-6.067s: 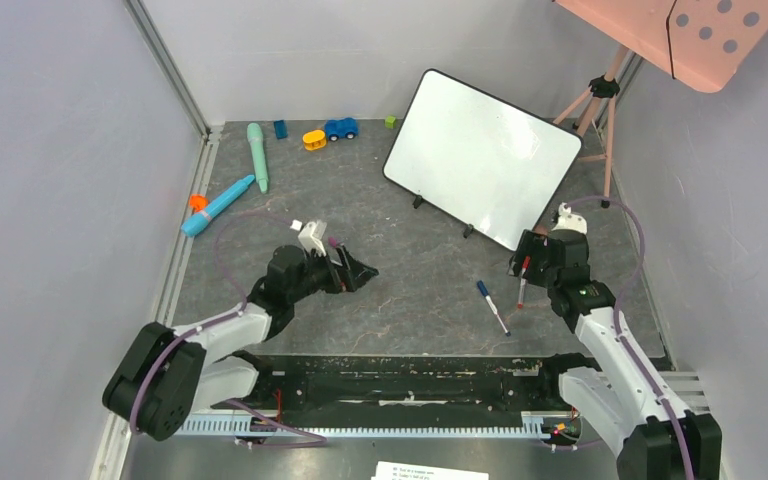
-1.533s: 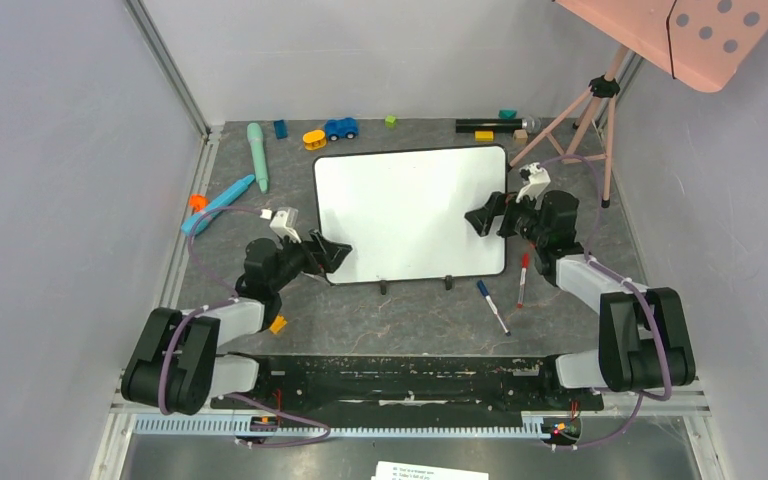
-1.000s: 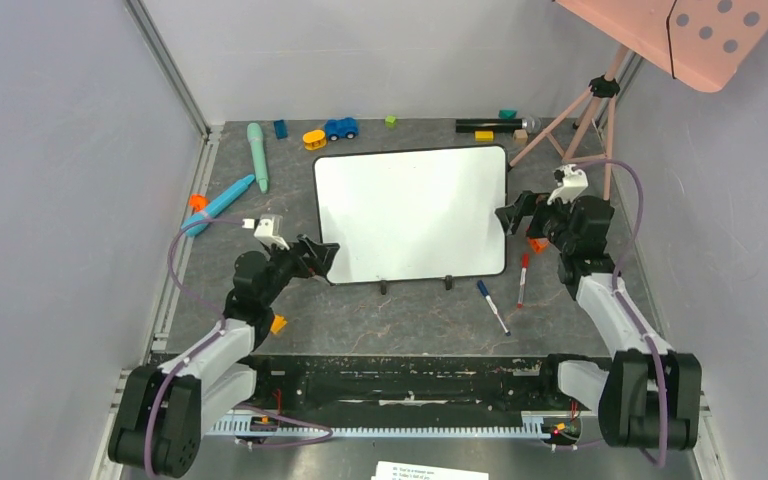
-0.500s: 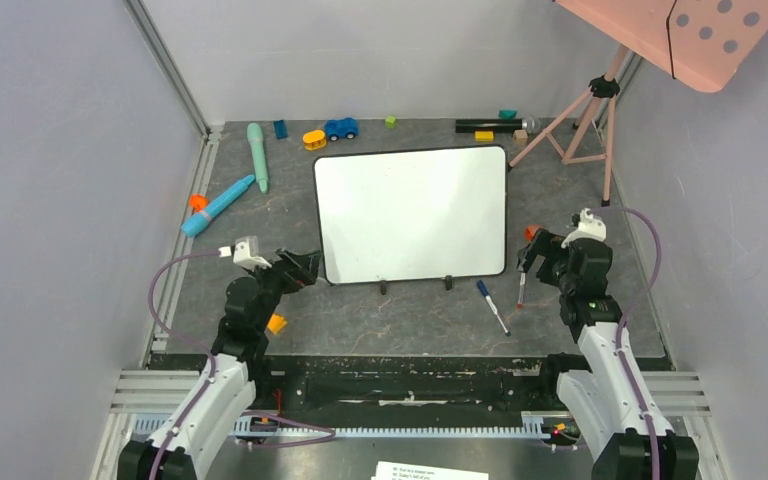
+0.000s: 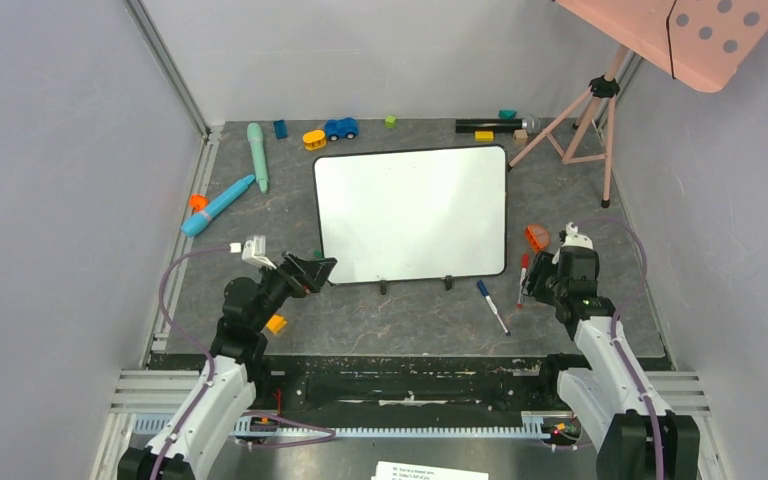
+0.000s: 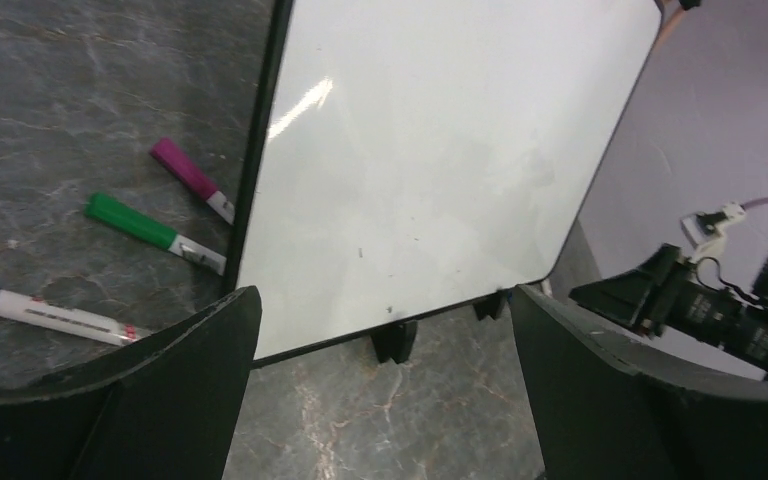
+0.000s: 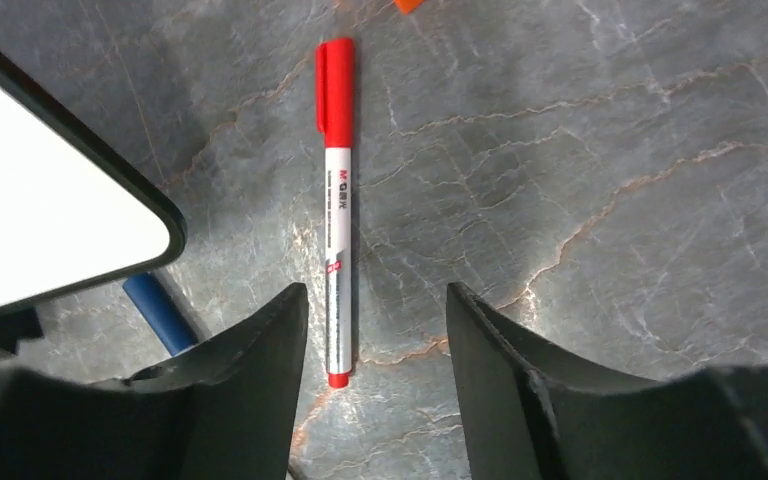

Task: Write a sentence on the whiteboard
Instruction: Pick up the whiteboard marker from the center of the board.

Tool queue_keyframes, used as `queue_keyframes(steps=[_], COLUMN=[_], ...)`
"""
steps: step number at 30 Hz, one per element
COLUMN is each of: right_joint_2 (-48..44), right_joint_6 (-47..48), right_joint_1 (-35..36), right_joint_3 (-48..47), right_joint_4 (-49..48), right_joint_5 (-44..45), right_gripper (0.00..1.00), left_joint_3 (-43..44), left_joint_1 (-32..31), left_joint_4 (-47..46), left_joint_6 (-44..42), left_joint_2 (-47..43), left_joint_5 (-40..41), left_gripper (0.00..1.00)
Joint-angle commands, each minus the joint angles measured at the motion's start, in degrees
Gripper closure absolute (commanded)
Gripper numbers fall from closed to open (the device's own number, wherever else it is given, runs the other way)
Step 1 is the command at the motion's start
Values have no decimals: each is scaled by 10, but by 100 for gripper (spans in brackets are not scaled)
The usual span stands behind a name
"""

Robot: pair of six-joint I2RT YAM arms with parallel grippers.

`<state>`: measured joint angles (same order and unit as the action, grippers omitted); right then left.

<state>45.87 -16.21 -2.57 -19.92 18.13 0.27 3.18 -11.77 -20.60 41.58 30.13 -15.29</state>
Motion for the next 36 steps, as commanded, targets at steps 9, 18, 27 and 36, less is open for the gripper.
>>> queue_keyframes(steps=[9,18,27,36], right_joint_2=[74,106,-9,-63], right_joint_6=[-4,-10,47,105], right_joint_1=[91,100,100,105], right_joint_3=[-16,-14,-87,-203], right_joint_4=[-14,-11,65,114], right_joint_5=[69,62,32,-193], right_gripper=[54,91,100,100], left_joint_3=[54,65,105,218], left_joint_1=[-3,-3,-98,-217], left_joint_4=[-16,-26,-165,-165], left_joint_6=[95,100,118,84], left_joint_2=[-3,5,136,251], left_joint_5=[-108,-139,-220,-181], left_gripper=[0,2,9,11])
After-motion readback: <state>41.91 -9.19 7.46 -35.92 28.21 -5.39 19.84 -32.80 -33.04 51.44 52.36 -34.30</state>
